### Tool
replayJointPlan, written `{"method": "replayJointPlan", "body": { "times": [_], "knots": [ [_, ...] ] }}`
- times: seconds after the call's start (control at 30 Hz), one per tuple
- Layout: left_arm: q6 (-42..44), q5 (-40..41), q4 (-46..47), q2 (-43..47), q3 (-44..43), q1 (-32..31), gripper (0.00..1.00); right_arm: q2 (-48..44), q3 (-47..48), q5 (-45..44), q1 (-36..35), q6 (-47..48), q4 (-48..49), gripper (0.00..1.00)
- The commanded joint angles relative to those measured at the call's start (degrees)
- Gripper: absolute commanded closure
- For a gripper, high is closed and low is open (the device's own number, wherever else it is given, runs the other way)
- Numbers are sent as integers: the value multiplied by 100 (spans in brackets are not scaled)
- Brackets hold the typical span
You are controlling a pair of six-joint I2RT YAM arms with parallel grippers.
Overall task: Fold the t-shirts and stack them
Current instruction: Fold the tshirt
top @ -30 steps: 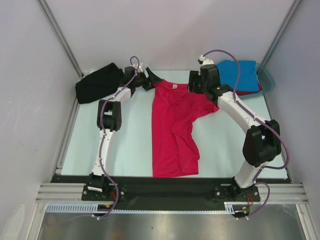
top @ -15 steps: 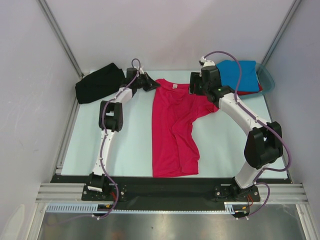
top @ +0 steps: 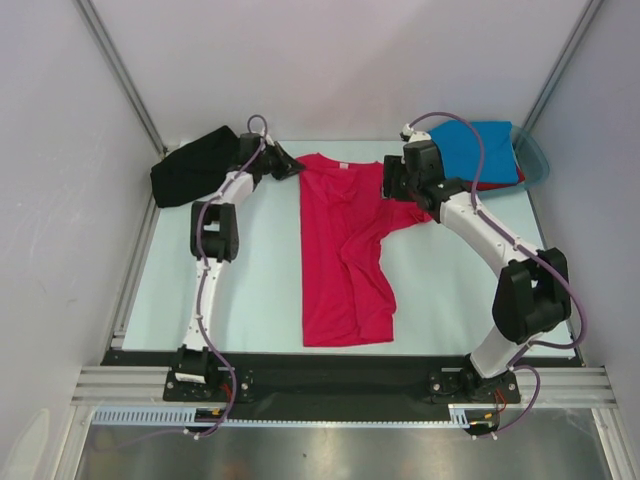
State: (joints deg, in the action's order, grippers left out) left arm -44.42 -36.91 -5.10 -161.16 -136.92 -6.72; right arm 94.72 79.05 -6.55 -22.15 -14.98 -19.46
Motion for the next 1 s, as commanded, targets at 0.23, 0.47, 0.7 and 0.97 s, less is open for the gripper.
{"method": "replayJointPlan", "body": {
  "times": [0.23, 0.47, 0.7, 0.97],
  "knots": [
    [461, 333, -236, 744, 69, 487, 100, -691, -521, -251, -210, 74, -444, 34],
    [514, 334, -228, 972, 385, 811, 57, -911, -987, -286, -299, -22, -769, 34],
    [689, 148, 324, 2330, 2193, 786, 0, -1131, -1348, -347, -334, -180, -884, 34],
    [1111, 1148, 167, 5065, 5837, 190, 0, -1727, -1532, -505, -351, -154, -989, 34]
  ]
}}
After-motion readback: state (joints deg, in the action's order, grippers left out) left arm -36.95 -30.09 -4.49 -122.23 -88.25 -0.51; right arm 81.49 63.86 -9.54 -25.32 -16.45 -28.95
